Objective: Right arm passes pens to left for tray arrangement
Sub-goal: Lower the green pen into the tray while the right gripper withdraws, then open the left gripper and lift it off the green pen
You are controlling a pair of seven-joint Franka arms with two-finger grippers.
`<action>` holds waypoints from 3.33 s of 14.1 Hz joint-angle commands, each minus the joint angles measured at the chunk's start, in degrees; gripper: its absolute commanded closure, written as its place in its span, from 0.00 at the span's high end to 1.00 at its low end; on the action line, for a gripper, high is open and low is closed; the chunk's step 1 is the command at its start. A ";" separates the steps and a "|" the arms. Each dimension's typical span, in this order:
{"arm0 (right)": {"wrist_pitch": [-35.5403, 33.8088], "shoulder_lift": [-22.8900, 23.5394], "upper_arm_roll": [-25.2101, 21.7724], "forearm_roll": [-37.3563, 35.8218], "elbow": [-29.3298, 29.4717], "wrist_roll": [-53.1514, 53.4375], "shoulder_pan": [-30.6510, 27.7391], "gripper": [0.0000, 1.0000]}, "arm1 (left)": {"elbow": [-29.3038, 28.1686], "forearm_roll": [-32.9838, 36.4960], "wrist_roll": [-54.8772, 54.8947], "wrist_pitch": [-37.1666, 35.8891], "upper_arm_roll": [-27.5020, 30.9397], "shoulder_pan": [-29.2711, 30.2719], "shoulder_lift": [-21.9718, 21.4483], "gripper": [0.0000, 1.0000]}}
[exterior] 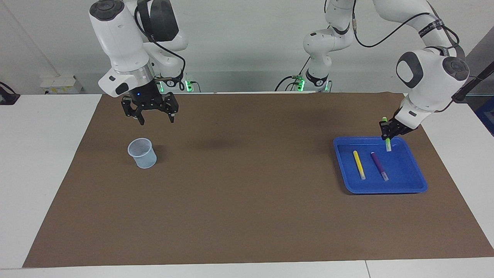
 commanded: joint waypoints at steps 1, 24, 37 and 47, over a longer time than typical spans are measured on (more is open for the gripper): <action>-2.16 -0.67 -0.19 -1.80 0.84 -1.28 -0.03 1.00 | -0.14 1.68 3.25 4.43 -0.56 2.00 2.64 0.00; -6.91 3.45 -8.25 -0.14 9.37 -3.65 -0.12 1.00 | -7.00 4.41 5.45 28.35 -0.47 5.69 13.37 0.34; -12.36 2.22 -10.82 0.65 9.46 -3.57 0.05 1.00 | 3.01 3.45 5.45 12.37 -0.82 4.55 12.94 1.00; -11.92 2.22 -10.65 1.18 9.46 -3.57 -0.03 1.00 | 14.26 3.36 -1.38 -1.96 -1.35 1.66 10.30 1.00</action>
